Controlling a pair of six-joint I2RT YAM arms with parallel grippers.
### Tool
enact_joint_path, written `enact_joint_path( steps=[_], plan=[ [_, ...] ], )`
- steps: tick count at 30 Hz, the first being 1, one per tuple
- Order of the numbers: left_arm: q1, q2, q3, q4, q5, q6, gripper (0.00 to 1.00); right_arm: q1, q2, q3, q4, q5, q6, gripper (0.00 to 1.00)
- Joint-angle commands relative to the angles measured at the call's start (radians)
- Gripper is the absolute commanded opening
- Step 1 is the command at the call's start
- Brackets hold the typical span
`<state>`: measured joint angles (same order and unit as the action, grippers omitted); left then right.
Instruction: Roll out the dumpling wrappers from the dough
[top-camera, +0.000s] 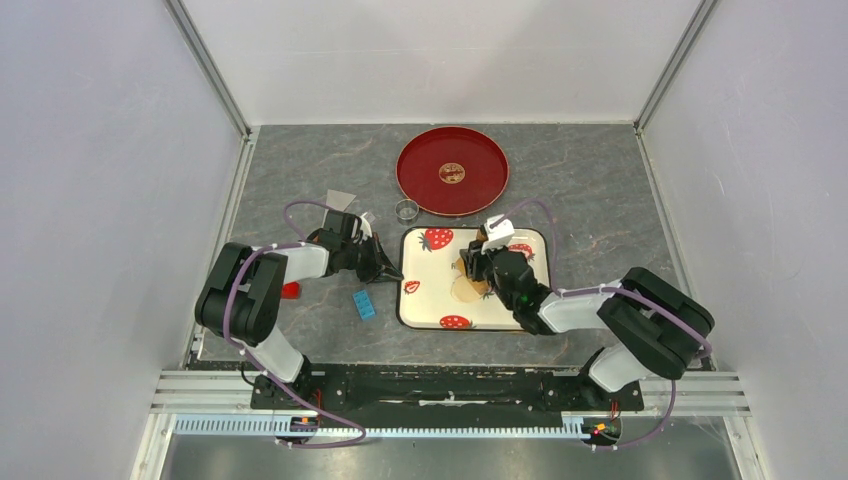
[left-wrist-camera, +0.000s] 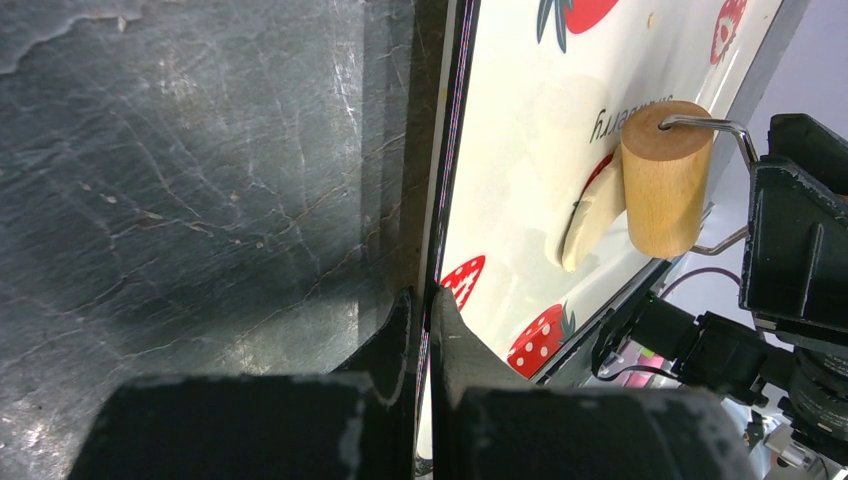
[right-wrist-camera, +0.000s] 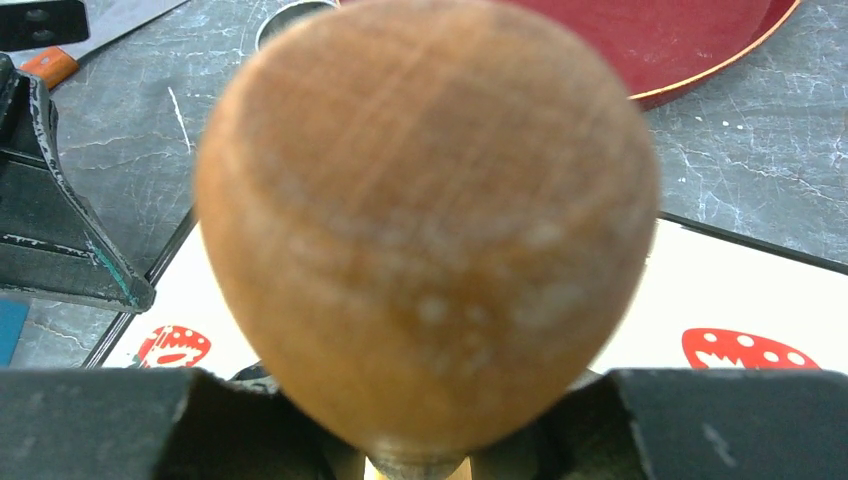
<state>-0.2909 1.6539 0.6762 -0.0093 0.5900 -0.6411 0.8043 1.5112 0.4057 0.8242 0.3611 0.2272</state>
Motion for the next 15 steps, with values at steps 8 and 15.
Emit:
enact_joint_path(
  steps=[8,15],
  plan=[
    [-0.007,0.089,-0.029,-0.086,-0.191,0.012,0.02,0.049,0.086,-0.184,0.095,0.091,-0.032,0.00],
    [-0.007,0.081,-0.033,-0.087,-0.193,0.011,0.02,0.056,0.162,-0.244,0.127,0.126,0.013,0.00]
  ],
)
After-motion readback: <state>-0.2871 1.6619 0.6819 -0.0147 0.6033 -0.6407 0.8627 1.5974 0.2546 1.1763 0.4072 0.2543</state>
